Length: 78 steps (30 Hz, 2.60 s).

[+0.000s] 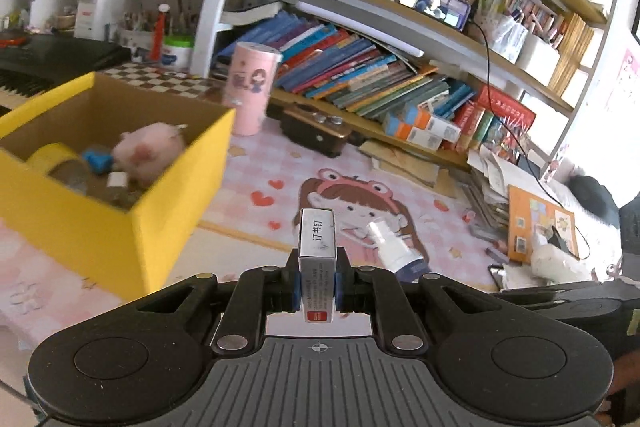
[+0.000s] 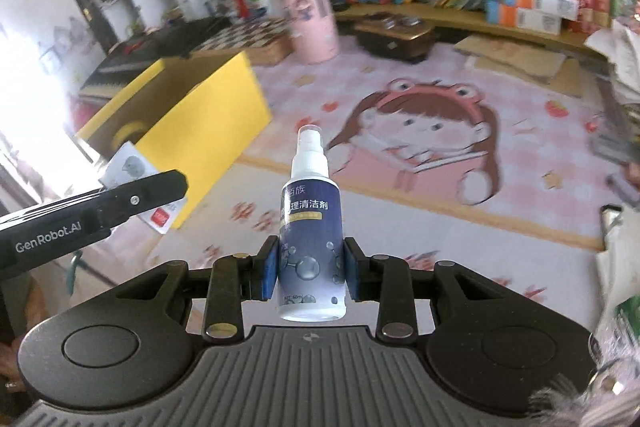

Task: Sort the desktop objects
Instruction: 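Lift the white box and spray bottle with both tools and carry them over the yellow box, then open the left tool dropping the white box while the right tool releases the spray bottle into the box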

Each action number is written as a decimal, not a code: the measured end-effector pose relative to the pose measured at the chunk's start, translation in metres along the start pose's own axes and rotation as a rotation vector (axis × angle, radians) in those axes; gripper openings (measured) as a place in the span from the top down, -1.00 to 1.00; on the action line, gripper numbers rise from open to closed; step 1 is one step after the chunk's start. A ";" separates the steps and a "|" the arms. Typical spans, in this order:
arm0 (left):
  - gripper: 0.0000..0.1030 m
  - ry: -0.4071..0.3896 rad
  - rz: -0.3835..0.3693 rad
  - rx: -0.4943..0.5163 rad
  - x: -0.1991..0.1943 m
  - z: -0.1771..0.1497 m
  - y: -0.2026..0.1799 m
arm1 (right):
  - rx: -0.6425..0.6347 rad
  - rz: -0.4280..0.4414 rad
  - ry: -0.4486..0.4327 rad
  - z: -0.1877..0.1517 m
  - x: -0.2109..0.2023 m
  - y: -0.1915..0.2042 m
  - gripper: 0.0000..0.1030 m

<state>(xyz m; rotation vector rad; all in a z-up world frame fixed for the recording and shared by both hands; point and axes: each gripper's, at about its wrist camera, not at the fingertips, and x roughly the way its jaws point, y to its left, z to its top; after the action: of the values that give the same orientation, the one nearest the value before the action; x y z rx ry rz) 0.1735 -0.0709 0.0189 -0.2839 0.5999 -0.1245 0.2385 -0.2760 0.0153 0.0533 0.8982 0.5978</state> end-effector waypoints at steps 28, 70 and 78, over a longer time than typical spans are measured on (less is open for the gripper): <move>0.74 -0.016 -0.016 -0.016 -0.150 -0.039 0.153 | -0.051 0.040 0.023 -0.082 0.008 0.226 0.41; 0.74 -0.200 0.076 -0.007 -0.056 0.079 0.175 | -0.208 0.098 -0.180 0.078 0.072 0.226 0.41; 0.74 -0.137 0.120 0.031 0.010 0.099 0.172 | -0.305 0.015 -0.153 0.110 0.121 0.199 0.41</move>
<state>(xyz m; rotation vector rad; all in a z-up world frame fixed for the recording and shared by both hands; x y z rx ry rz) 0.2440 0.1136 0.0406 -0.2238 0.4773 0.0012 0.2852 -0.0262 0.0553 -0.1675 0.6521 0.7294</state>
